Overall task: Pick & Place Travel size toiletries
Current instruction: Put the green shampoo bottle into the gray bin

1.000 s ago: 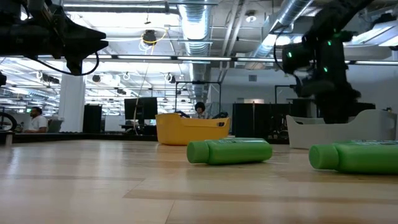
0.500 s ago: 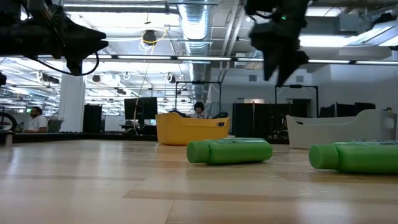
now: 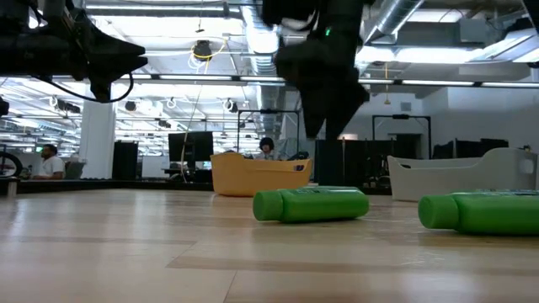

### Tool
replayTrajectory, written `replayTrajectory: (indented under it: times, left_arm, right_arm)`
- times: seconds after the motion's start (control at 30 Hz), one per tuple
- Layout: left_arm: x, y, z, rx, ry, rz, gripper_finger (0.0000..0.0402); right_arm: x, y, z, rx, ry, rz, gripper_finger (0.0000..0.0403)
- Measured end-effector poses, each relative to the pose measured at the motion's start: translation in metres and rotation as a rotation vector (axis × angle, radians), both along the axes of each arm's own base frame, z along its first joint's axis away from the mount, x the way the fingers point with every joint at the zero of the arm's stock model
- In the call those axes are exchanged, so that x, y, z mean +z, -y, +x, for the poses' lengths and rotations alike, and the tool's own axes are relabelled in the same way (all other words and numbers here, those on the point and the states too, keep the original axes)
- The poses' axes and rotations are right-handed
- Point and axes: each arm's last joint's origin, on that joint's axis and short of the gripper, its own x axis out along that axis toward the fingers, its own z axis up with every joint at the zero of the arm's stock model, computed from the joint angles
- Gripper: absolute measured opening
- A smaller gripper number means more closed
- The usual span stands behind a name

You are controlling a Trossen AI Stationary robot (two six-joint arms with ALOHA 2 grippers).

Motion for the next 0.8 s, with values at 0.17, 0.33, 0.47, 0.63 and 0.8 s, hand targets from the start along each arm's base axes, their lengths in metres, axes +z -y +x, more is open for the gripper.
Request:
replayTrajectory:
  times: [0.17, 0.33, 0.47, 0.63, 0.8]
  left_arm:
    - [0.0, 0.0, 0.0, 0.0, 0.0, 0.0, 0.0092]
    - [0.0, 0.0, 0.0, -0.003, 0.0, 0.001, 0.0092]
    - [0.0, 0.0, 0.0, -0.003, 0.0, 0.001, 0.0092]
    - [0.0, 0.0, 0.0, -0.003, 0.0, 0.001, 0.0092]
    - [0.0, 0.0, 0.0, -0.002, 0.0, 0.001, 0.0092]
  right_arm:
    - [-0.029, 0.004, 0.009, -0.011, -0.079, 0.044, 0.026]
    - [-0.051, 0.008, 0.015, 0.004, -0.121, 0.058, 0.026]
    - [-0.063, 0.011, 0.018, 0.022, -0.143, 0.088, 0.026]
    - [-0.076, 0.018, 0.022, 0.014, -0.155, 0.099, 0.026]
    - [-0.083, 0.021, 0.022, 0.02, -0.124, 0.128, 0.0248]
